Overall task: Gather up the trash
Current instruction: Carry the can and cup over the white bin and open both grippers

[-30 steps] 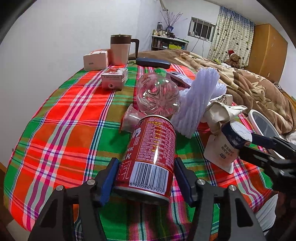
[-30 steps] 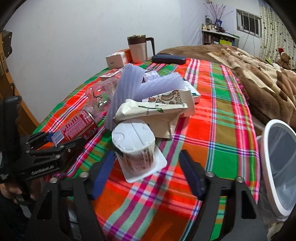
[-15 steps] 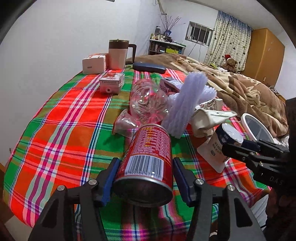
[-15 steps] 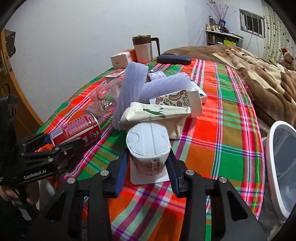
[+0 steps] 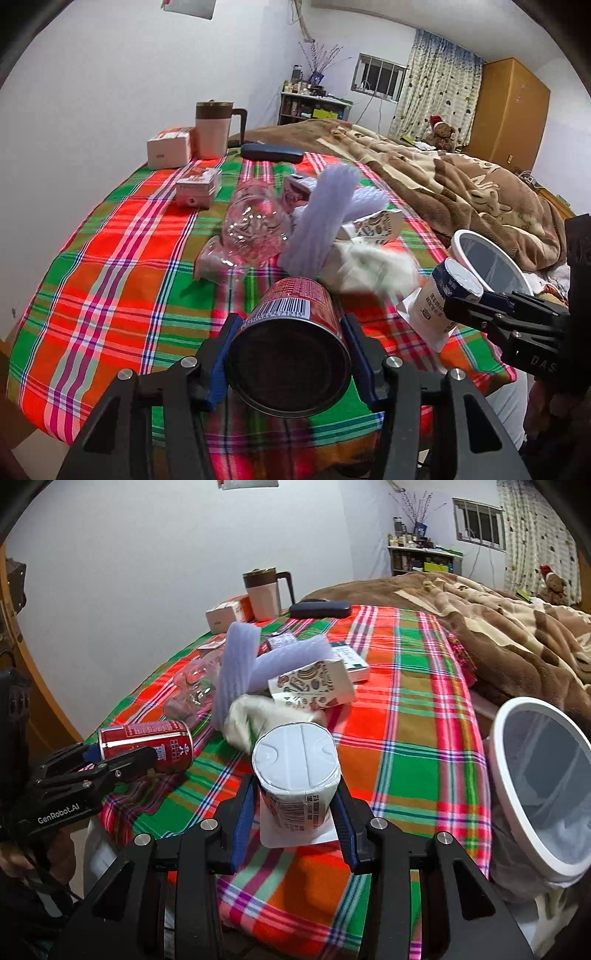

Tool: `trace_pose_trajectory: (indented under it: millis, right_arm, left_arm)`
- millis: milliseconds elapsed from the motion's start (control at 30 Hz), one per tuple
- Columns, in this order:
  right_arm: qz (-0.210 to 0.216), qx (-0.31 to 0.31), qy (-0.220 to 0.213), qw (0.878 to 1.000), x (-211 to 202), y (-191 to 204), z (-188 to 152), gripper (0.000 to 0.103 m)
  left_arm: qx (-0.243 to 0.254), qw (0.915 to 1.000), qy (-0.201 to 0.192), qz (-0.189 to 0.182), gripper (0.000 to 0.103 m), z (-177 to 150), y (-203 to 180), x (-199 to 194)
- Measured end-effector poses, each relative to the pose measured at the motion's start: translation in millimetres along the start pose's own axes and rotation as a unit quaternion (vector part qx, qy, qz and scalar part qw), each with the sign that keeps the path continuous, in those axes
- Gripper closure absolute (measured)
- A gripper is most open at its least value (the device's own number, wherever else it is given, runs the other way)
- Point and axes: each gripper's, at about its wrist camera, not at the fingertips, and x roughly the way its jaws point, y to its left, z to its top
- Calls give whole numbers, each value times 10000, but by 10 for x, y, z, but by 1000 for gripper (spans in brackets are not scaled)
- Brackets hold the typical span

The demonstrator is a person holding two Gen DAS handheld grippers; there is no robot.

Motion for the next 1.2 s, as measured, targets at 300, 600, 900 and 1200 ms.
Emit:
trace_pose_trajectory:
  millis: [300,600,900,1200]
  right_arm:
    - [-148,185,-237,9994,-178,-201,-10,62]
    - [-546,490,-530,9959,-393,-557,-15,62]
    - [-1232,1110,-669,9839,-559,-1132,-70,62]
    - [-1723,1587,-690,9697,-625,-1525,-145,62]
  left_arm:
    - [212,9994,-166,-225,49,121,-233,-62]
    - [651,9953,-239,-676,49,329,-695,86]
    - [1231,9841,-164,-1272,49,527,-1421,443]
    - [1709,9679,-3,-1841,49,633,-2124,828]
